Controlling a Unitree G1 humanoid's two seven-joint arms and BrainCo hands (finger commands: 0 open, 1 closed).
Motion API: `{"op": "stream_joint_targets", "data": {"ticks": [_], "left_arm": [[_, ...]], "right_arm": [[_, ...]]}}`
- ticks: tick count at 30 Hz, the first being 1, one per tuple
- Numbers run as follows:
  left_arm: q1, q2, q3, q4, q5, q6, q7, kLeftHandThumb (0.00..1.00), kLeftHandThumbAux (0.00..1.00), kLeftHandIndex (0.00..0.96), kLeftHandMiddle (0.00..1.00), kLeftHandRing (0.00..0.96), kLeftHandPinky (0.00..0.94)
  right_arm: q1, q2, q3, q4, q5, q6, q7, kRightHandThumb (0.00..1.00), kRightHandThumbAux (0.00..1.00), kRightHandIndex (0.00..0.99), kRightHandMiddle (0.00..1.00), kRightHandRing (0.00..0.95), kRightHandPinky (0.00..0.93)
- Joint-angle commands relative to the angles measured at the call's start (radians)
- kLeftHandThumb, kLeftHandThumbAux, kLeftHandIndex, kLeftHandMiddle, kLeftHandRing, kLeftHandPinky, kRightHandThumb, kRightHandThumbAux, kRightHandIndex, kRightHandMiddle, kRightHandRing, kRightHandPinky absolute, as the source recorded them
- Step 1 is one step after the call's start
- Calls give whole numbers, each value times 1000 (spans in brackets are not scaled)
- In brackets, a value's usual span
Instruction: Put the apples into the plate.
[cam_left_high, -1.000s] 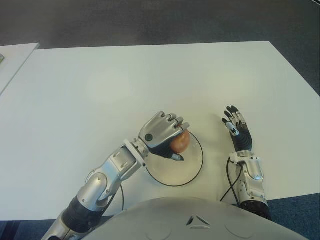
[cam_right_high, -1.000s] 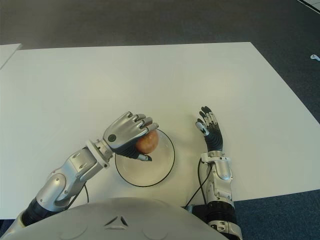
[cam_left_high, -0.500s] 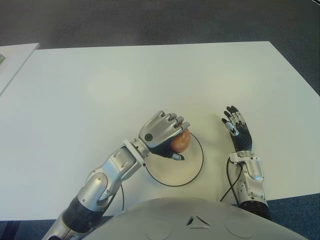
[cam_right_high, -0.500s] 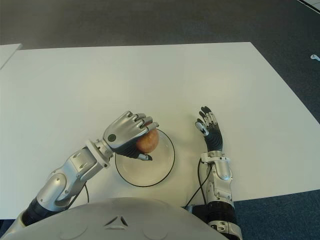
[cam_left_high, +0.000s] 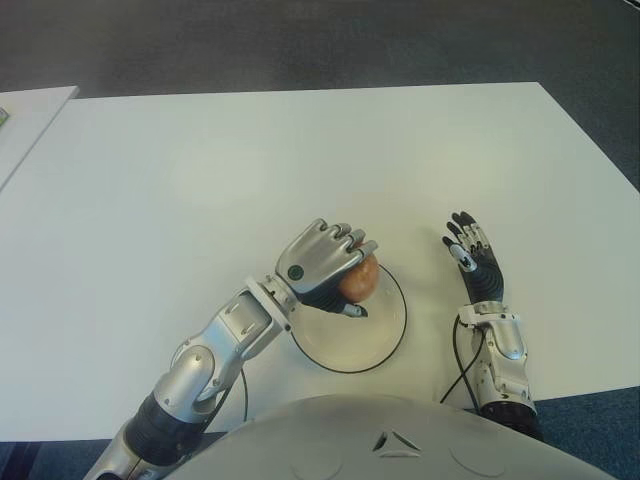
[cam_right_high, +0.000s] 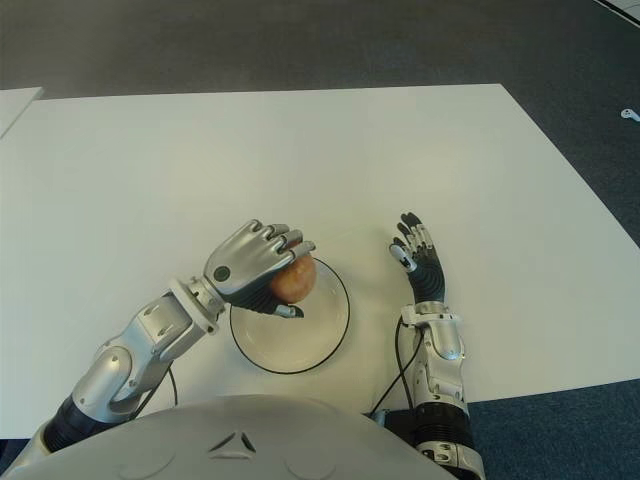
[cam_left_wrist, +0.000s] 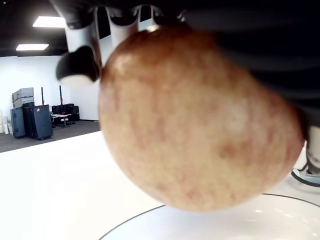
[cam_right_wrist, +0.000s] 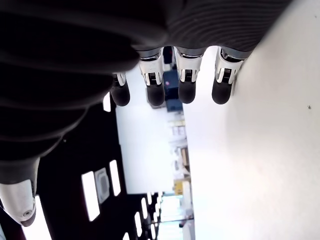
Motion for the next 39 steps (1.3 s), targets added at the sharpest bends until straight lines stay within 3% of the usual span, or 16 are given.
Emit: {"op": "stream_joint_targets", "data": {"ticks": [1,4,5,6,7,8,10,12,21,39], "left_arm": [[-9,-11,17,-13,-69,-9,5,716,698,442,873,861,849],[-9,-15,20,1,-103,-23,39,700,698,438,808,787,771],[-11,-14,22,7,-109,-29,50,555,588,414,704,693,690],[-12,-13,23,10,-113,-34,58,432,497,293,450,443,472],[-11,-9,24,14,-114,-37,61,388,465,249,360,354,393],[-9,-5,24,17,-114,-40,61,326,392,159,230,227,251],[-8,1,25,17,-113,-43,56,258,301,65,94,92,102],[-9,6,26,16,-116,-47,51,231,255,33,48,47,52],[1,12,35,3,-152,-57,34,184,180,0,1,1,1],[-3,17,40,0,-152,-72,28,121,182,0,0,0,0]], "right_arm": [[34,18,8,35,0,52,-6,118,555,32,22,0,4],[33,19,6,36,0,51,-8,119,543,39,34,0,6],[33,20,7,35,-2,49,-9,119,540,42,37,1,6],[34,20,7,35,-3,48,-10,120,536,45,41,3,3],[34,21,8,35,-7,44,-13,120,535,46,42,3,3],[34,22,9,34,-10,42,-15,120,533,48,44,3,1],[33,22,11,38,-17,33,-20,120,531,50,46,3,0],[31,22,11,43,-25,24,-25,117,528,53,48,3,0],[32,22,14,43,-34,15,-34,109,511,67,59,12,1],[32,23,15,42,-40,12,-46,103,514,54,42,0,0]]}}
